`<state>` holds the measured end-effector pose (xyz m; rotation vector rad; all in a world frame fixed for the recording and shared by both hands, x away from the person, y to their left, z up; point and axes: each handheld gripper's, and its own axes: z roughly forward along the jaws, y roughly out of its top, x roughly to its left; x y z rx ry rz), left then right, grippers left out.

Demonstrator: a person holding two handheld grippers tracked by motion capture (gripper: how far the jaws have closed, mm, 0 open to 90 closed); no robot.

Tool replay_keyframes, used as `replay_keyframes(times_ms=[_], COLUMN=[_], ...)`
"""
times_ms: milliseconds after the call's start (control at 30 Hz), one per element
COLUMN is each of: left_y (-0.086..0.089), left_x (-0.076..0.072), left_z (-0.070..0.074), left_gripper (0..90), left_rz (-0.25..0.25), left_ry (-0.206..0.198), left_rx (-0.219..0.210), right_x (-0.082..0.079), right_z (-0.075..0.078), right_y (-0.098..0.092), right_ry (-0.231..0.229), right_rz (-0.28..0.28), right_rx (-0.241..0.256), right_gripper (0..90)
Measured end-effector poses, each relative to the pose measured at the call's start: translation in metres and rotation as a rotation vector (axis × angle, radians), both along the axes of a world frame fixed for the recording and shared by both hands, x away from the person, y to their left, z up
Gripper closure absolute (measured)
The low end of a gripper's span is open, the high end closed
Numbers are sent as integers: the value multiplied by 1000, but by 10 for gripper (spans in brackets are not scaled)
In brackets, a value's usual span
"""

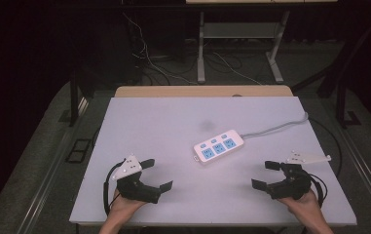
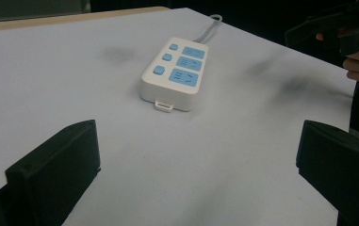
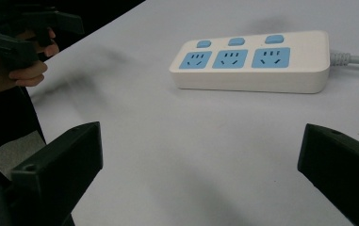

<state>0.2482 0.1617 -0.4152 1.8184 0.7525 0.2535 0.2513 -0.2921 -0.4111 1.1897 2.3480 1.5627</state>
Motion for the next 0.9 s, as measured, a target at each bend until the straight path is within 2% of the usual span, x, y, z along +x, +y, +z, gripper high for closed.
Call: replay_keyframes(times_ms=[700,900], left_y=[1,2], left_x=[5,7], left_z=[-3,-5], left_gripper=[0,0], left_rz=[-9,-2], left_ry=[21,26], left_rx=[-7,-3], right_x=[-2,-2], right_z=[2,3], right_y=[-2,0], right_ry=[10,23], right_rz=[-10,6], right_rx=[-4,-23], right_gripper=[5,4])
